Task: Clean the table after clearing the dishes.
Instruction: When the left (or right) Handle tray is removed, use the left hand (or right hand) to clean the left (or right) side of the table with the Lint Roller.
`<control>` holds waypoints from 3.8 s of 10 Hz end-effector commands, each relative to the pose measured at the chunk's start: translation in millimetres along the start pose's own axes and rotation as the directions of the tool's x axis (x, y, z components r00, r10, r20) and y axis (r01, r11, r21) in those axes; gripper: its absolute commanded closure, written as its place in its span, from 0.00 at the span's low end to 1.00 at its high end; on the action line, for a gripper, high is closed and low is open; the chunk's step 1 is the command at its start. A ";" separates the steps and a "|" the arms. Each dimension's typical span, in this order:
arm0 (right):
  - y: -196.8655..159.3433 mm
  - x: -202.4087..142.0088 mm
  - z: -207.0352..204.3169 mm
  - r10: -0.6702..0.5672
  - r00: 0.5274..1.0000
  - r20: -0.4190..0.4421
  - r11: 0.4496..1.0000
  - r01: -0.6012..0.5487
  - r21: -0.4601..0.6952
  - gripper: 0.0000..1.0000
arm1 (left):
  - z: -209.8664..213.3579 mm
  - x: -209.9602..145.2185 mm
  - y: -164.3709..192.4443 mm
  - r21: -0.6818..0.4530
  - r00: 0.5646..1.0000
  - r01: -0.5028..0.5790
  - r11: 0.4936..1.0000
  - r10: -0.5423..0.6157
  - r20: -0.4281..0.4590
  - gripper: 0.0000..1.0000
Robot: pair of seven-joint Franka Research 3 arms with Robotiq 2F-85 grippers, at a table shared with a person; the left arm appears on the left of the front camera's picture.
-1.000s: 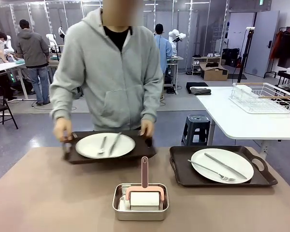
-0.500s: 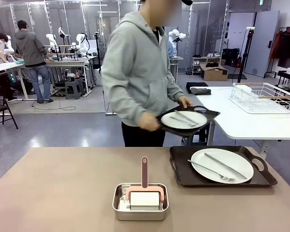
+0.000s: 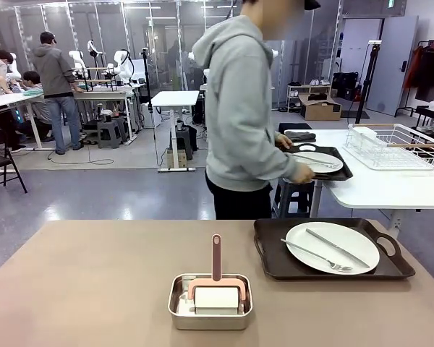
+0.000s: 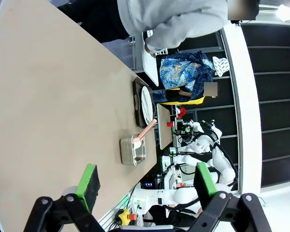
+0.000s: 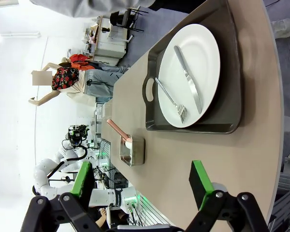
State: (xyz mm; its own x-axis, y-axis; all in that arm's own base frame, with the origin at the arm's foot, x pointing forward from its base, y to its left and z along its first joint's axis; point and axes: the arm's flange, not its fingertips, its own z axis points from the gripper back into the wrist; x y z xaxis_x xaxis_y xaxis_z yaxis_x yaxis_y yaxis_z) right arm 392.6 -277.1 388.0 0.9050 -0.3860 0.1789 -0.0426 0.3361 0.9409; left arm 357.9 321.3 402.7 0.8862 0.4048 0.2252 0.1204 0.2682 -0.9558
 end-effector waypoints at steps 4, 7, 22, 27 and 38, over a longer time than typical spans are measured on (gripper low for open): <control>3.1 2.1 0.3 0.004 1.000 -0.002 1.000 -0.004 -0.003 0.00 | -49.0 34.4 -82.3 0.032 0.911 0.325 0.945 -0.304 -0.277 0.00; 3.1 2.1 0.3 0.004 1.000 -0.002 1.000 -0.004 -0.003 0.00 | -172.6 50.6 -189.1 -0.002 0.581 0.694 0.720 -0.563 -0.588 0.00; 3.1 2.1 0.3 0.004 1.000 -0.002 1.000 -0.004 -0.003 0.00 | -460.3 -99.4 -251.6 -0.419 -0.220 0.837 0.352 -0.483 -0.847 0.00; 3.1 2.1 0.3 0.004 1.000 -0.002 1.000 -0.004 -0.003 0.00 | -564.4 -90.3 -217.5 -0.511 -0.332 0.790 0.339 -0.463 -0.821 0.00; 3.1 2.1 0.3 0.004 1.000 -0.002 1.000 -0.004 -0.003 0.00 | -689.9 -109.8 -169.1 -0.584 -0.427 0.631 0.510 -0.400 -0.811 0.00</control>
State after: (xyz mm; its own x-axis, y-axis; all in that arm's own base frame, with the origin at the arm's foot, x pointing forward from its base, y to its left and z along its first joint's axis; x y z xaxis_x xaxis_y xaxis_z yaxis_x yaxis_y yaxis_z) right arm 394.9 -278.0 388.5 0.9058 -0.3833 0.1807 -0.0437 0.3397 0.9395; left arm 541.0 -364.7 406.8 -0.0500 -0.9846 0.1677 0.8886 -0.1205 -0.4426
